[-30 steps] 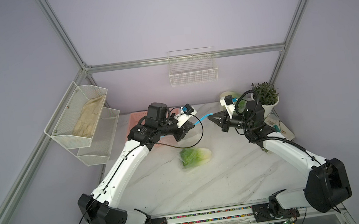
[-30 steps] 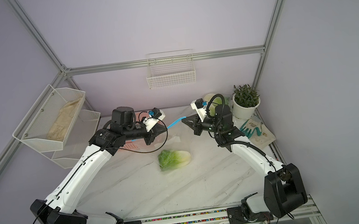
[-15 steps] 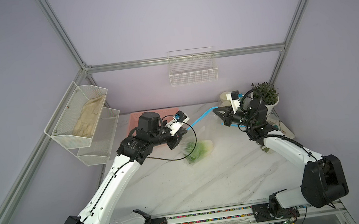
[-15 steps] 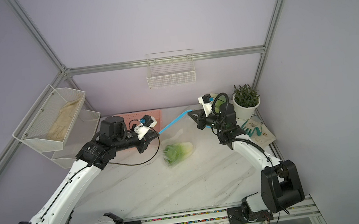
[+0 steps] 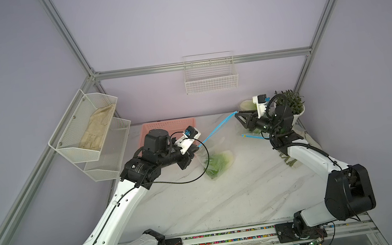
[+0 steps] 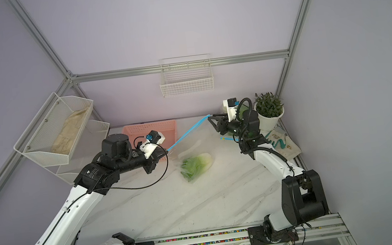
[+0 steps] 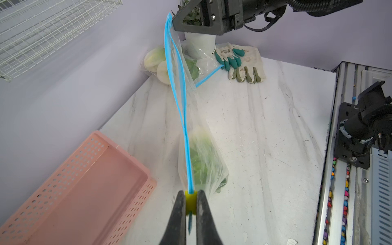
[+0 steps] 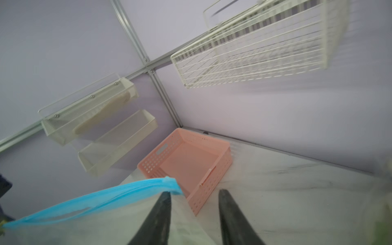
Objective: Open the zip-top bag and take out the chinese cabbages
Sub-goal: Unzip the zipper on the zipper food storage bag.
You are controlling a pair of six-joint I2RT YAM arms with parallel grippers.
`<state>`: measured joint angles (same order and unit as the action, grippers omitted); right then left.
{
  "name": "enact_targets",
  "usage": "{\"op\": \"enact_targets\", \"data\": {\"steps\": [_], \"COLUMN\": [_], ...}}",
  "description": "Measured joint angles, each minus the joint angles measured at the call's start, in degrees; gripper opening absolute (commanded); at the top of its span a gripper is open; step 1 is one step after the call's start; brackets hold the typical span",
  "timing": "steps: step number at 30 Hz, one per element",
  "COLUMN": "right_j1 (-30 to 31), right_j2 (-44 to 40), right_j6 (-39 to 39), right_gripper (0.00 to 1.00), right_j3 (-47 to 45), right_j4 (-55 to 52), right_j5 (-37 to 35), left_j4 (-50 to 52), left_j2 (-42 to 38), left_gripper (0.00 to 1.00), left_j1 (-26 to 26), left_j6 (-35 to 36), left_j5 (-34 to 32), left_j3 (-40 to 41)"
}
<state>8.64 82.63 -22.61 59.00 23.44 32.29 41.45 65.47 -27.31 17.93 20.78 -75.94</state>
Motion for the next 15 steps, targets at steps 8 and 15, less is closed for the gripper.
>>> {"op": "enact_targets", "data": {"steps": [8, 15], "right_j1": [-0.13, 8.52], "right_j2": [-15.78, -17.9], "right_j6": [-18.99, -25.53], "right_gripper": [0.69, 0.7], "right_j3": [-11.26, -10.19], "right_j4": [-2.27, -5.07], "right_j5": [-10.43, -12.31], "left_j4": [-2.75, -3.65], "left_j2": [3.32, 5.33], "left_gripper": [0.0, 0.0], "left_j1": [0.26, 0.24], "left_j6": [-2.45, -2.47], "left_j5": [3.63, 7.56], "left_j3": [0.85, 0.85]}}
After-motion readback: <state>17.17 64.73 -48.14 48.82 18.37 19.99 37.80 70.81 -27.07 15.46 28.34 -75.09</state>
